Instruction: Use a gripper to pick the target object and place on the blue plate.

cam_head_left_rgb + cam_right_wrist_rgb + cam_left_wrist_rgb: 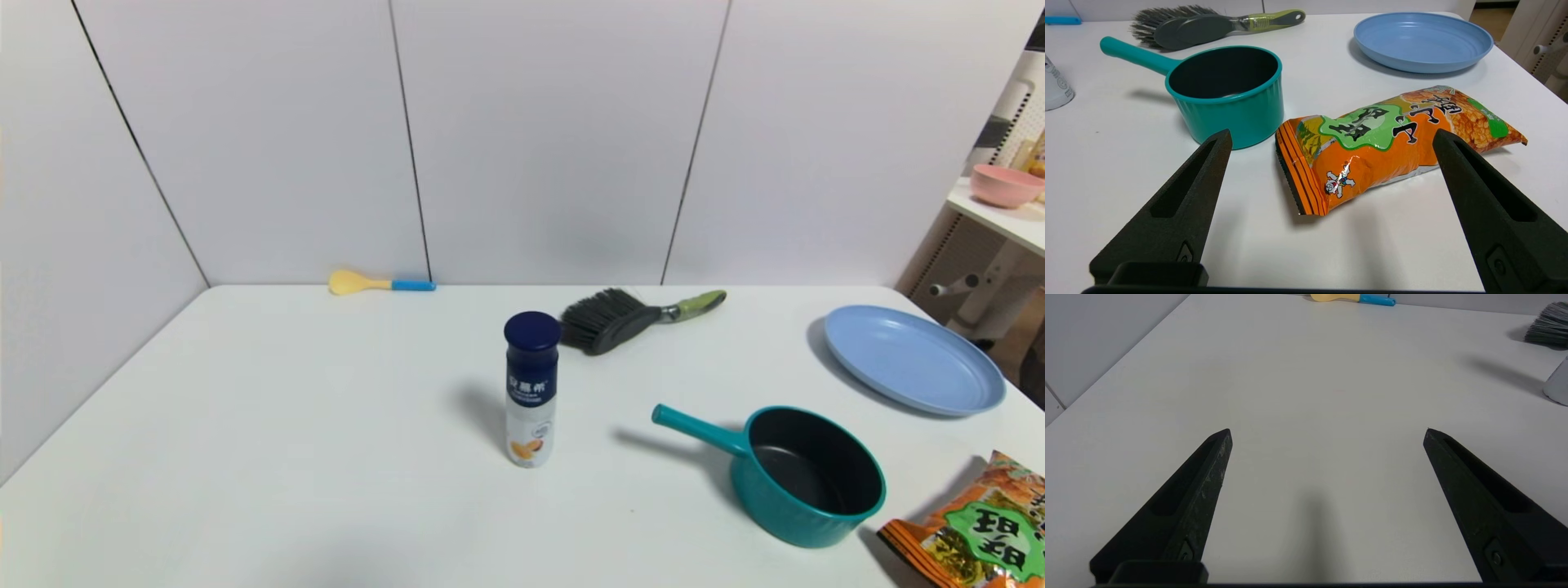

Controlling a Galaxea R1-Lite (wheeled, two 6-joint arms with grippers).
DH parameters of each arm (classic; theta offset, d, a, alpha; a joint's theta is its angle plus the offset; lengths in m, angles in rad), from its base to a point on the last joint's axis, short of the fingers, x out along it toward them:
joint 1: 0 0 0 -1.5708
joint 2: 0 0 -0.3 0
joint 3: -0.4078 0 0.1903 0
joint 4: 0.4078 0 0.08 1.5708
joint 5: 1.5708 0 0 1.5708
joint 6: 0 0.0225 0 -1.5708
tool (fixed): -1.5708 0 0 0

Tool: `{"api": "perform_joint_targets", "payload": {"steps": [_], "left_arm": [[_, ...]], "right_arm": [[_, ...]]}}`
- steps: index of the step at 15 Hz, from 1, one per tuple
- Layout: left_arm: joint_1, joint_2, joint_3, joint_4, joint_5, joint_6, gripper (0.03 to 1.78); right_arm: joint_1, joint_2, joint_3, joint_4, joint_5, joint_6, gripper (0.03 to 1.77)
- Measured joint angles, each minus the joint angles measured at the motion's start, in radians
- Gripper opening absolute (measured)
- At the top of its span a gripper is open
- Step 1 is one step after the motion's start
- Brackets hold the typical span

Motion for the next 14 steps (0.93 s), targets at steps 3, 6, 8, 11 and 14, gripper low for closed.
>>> {"api": "perform_joint_targets", "payload": {"steps": [3,6,8,11,14], "left_arm": [[0.0,0.0,0.0,0.0,0.0,0.0,1.69],[0.0,0.0,0.0,0.0,0.0,0.0,1.69],[0.0,0.0,0.0,0.0,0.0,0.0,1.69],[0.0,0.0,0.0,0.0,0.0,0.0,1.69],[0.0,0.0,0.0,0.0,0.0,0.0,1.69]], "right_arm": [[0.0,0.0,0.0,0.0,-0.001,0.0,1.69],[0.0,0.043,-0.045,-0.002,0.009,-0.002,1.69],[0.002,0.121,-0.111,-0.003,0.038,-0.016,1.69],[0.007,0.286,-0.23,-0.009,0.091,-0.076,1.69],[0.017,0.491,-0.341,-0.01,0.103,-0.149,1.69]]}}
